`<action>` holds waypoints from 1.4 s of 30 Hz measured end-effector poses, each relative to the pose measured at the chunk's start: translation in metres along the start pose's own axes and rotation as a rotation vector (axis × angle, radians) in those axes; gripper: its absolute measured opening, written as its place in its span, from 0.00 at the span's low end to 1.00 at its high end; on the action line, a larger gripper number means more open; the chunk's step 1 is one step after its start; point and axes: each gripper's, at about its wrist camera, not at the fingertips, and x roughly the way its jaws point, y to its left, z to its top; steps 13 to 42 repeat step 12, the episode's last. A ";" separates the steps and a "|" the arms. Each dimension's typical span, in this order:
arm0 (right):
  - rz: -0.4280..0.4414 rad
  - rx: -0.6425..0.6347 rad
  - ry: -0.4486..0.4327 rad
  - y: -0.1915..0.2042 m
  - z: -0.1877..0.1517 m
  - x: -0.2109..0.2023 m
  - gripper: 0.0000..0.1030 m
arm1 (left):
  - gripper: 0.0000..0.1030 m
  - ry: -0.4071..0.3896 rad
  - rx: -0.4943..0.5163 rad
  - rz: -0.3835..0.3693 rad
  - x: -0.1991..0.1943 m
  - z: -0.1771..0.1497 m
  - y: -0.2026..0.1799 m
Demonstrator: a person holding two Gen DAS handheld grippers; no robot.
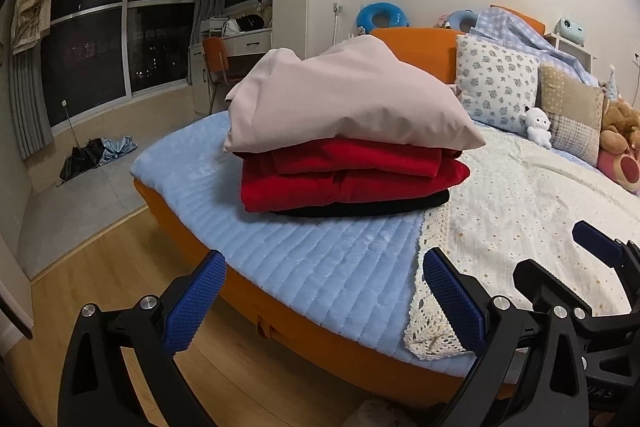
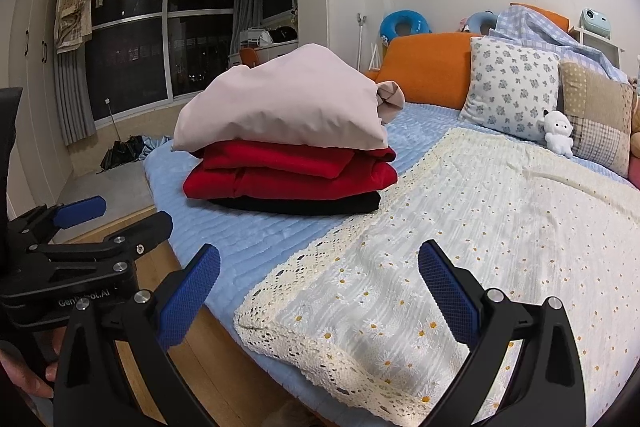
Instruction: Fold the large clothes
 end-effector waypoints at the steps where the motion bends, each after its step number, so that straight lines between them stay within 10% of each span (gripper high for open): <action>1: -0.001 -0.001 -0.001 0.000 0.000 0.000 0.95 | 0.97 0.001 -0.001 0.003 0.000 0.000 0.000; 42: -0.002 0.005 0.003 0.004 -0.001 0.001 0.95 | 0.97 0.000 0.026 0.041 -0.001 0.000 -0.005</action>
